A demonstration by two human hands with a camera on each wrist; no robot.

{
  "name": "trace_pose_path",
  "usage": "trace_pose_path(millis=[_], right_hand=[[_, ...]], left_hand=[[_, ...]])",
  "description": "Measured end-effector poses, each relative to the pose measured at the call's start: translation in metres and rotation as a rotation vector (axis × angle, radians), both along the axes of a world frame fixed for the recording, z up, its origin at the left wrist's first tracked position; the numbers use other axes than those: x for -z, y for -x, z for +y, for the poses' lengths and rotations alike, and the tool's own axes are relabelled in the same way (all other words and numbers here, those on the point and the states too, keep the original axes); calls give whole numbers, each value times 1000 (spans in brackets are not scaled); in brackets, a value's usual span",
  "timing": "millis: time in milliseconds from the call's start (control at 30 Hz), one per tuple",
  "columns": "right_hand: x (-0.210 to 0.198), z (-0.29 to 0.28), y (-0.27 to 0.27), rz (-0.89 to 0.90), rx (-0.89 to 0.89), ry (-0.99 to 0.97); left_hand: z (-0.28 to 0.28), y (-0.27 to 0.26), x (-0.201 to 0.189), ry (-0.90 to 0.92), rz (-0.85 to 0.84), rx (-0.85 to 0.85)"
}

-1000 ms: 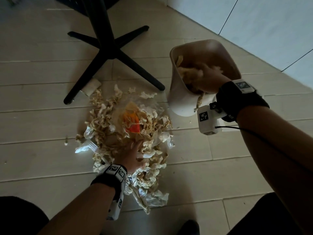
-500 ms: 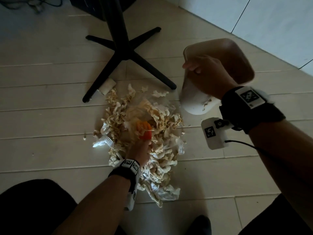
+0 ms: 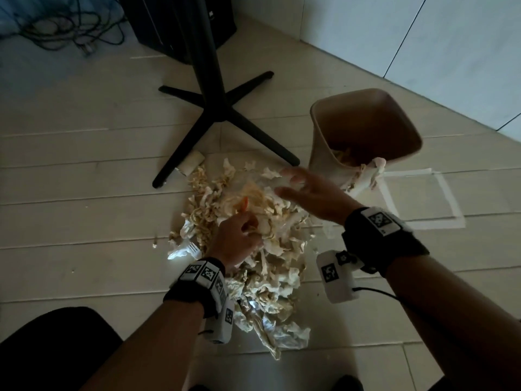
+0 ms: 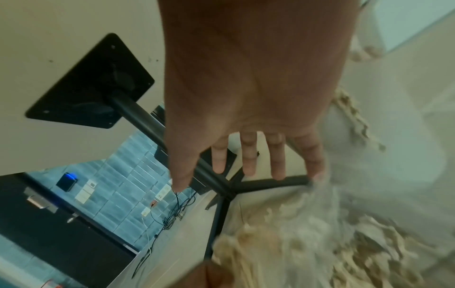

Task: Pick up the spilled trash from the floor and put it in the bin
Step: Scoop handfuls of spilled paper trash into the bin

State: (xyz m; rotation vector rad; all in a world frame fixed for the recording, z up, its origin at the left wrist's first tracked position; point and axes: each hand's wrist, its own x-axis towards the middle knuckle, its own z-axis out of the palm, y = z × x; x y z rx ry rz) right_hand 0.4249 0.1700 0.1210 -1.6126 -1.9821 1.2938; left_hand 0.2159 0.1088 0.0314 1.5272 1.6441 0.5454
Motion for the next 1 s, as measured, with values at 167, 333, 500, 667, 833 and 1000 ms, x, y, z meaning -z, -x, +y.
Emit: trace_pose_path(millis=[167, 333, 500, 667, 833, 1000], right_hand=[[19, -14, 17, 66, -113, 224], [22, -15, 16, 392, -85, 374], [33, -18, 24, 431, 69, 223], [36, -15, 29, 347, 253, 15], [22, -10, 23, 555, 495, 133], [14, -4, 25, 667, 522, 233]], left_hand=[[8, -14, -30, -150, -185, 87], [21, -19, -51, -146, -394, 7], [29, -22, -66, -88, -503, -24], [25, -34, -65, -181, -395, -21], [15, -40, -42, 100, -543, 100], [15, -55, -35, 31, -507, 69]])
